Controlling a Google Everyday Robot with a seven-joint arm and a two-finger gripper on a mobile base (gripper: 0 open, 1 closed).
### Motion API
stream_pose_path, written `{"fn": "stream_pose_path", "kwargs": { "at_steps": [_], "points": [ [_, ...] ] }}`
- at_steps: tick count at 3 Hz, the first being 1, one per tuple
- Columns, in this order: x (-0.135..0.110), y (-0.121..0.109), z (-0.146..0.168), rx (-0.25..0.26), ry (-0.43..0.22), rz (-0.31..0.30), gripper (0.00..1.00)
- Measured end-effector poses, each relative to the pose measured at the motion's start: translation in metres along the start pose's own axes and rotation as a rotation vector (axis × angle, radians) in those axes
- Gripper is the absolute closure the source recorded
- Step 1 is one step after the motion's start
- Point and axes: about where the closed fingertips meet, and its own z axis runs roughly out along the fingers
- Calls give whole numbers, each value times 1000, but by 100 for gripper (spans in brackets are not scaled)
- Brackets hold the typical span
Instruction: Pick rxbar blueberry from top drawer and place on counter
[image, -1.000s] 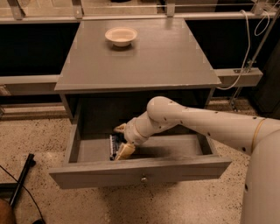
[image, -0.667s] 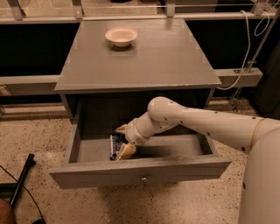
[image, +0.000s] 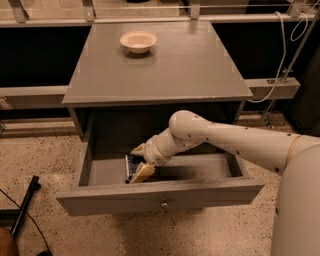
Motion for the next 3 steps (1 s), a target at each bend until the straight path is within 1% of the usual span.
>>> {"fn": "stream_pose_path", "kwargs": {
  "at_steps": [1,2,3],
  "points": [
    [-9,2,-3,12,-40,0,59],
    [-27,6,-11,34,-109,-17,81],
    [-49,14,-30,61,-171,-55,100]
  ]
}}
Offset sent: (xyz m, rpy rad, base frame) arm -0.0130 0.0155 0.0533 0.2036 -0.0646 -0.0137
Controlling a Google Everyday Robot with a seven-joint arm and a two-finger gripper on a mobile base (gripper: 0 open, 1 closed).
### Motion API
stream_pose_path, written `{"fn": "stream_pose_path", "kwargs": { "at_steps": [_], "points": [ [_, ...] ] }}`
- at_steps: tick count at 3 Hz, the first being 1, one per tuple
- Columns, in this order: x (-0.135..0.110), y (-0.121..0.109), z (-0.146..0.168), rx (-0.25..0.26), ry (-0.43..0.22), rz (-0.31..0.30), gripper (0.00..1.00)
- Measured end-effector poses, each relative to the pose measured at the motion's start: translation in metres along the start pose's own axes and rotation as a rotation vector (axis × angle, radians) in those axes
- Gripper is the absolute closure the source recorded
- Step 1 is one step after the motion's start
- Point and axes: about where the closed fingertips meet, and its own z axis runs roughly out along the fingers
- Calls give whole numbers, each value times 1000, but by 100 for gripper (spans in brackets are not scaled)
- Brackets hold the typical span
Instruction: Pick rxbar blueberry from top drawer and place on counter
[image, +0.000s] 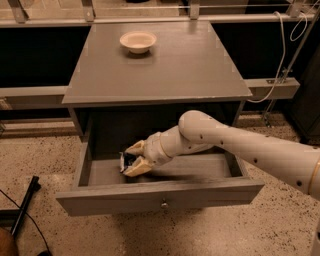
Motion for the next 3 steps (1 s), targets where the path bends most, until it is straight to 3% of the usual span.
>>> {"fn": "stream_pose_path", "kwargs": {
  "at_steps": [1,3],
  "points": [
    [-30,5,-23,26,-35,-49,100],
    [-85,11,-78,70,-15,-132,100]
  ]
}}
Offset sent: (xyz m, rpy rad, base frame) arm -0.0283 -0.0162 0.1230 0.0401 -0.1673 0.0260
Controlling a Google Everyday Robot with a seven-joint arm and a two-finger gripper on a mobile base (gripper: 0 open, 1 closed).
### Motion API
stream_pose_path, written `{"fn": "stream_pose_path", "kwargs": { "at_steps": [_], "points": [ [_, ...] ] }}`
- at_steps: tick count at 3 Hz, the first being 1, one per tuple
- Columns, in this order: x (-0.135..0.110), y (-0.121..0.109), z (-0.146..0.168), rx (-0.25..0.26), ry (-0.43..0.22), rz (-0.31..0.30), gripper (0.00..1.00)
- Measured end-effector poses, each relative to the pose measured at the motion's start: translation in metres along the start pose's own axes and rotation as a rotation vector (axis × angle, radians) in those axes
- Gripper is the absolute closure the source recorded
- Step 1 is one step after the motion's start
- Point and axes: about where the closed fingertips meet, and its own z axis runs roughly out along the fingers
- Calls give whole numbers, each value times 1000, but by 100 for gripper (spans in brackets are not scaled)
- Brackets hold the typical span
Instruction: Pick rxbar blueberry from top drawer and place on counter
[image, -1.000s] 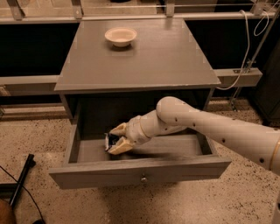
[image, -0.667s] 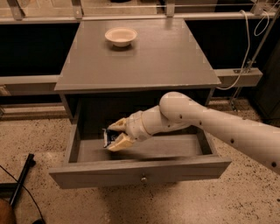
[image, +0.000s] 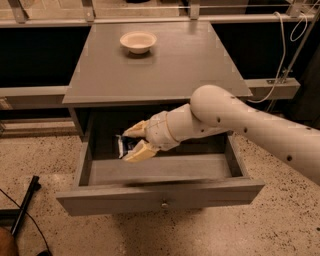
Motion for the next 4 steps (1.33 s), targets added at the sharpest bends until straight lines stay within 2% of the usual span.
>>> {"fn": "stream_pose_path", "kwargs": {
  "at_steps": [1,2,3,4],
  "points": [
    [-24,-14,-32,25,47,-42,100],
    [-38,-46,-71,51,123,-69,100],
    [-37,-85,-96,79,171,-46,100],
    [-21,-140,-110,168,196,30,100]
  ]
}}
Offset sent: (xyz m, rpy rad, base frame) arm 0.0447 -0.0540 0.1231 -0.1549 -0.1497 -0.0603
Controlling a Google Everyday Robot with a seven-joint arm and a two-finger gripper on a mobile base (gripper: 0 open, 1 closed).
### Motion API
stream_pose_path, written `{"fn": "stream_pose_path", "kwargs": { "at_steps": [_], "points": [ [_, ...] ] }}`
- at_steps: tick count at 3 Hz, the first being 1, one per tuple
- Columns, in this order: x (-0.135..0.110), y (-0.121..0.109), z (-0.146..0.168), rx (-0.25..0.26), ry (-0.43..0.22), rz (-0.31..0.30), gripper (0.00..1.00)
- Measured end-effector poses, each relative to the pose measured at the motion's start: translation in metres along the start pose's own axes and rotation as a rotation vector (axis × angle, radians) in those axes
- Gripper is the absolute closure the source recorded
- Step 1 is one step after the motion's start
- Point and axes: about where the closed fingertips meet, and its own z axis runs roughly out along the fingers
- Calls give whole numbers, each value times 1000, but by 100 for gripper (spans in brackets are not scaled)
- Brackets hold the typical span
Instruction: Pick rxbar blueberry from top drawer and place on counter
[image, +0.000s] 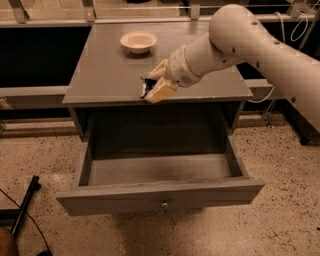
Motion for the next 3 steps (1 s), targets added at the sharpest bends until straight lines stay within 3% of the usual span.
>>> {"fn": "stream_pose_path", "kwargs": {
  "at_steps": [1,3],
  "points": [
    [12,-25,8,43,10,57,100],
    [27,-51,51,44,19,148,100]
  ]
}}
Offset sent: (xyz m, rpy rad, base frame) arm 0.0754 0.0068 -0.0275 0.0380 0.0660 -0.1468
